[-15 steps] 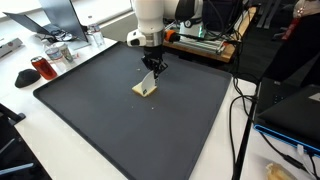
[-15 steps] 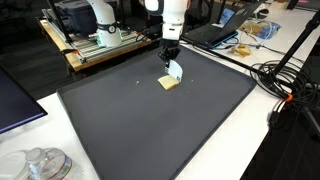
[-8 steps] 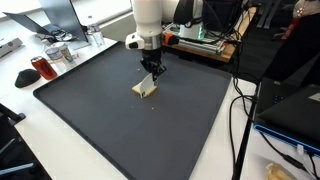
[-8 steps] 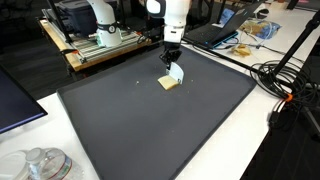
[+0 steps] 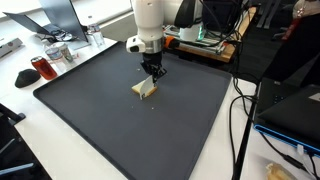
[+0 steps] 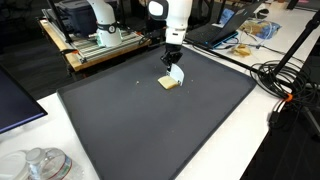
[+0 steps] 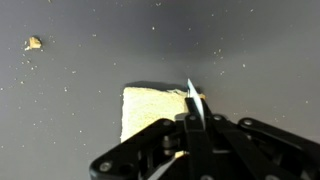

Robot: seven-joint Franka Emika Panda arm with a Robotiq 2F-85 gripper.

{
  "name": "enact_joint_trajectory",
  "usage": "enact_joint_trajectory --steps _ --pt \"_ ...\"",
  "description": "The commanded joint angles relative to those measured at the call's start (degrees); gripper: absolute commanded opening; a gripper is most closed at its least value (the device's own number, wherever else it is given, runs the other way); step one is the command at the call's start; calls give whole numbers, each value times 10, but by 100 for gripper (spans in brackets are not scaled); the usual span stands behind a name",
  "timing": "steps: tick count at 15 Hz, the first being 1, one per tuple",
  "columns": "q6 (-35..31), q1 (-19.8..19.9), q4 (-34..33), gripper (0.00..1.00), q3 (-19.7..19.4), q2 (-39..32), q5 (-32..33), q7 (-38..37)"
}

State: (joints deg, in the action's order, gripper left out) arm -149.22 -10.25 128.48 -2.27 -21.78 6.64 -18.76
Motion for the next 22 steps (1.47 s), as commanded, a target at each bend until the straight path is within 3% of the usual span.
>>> enact_joint_trajectory --steps 1,4,7,16,19,22 --pt "8 -5 -14 1 -1 -30 6 -9" --pt "-12 -4 -16 1 -1 -44 7 -6" --pt "-17 15 -18 1 19 -47 -33 19" --pt "-64 1 -28 1 -10 -57 -10 -24" --pt "-37 -2 -51 1 -14 -68 -5 -20" --pt "40 -2 -71 1 -9 -73 -2 -7"
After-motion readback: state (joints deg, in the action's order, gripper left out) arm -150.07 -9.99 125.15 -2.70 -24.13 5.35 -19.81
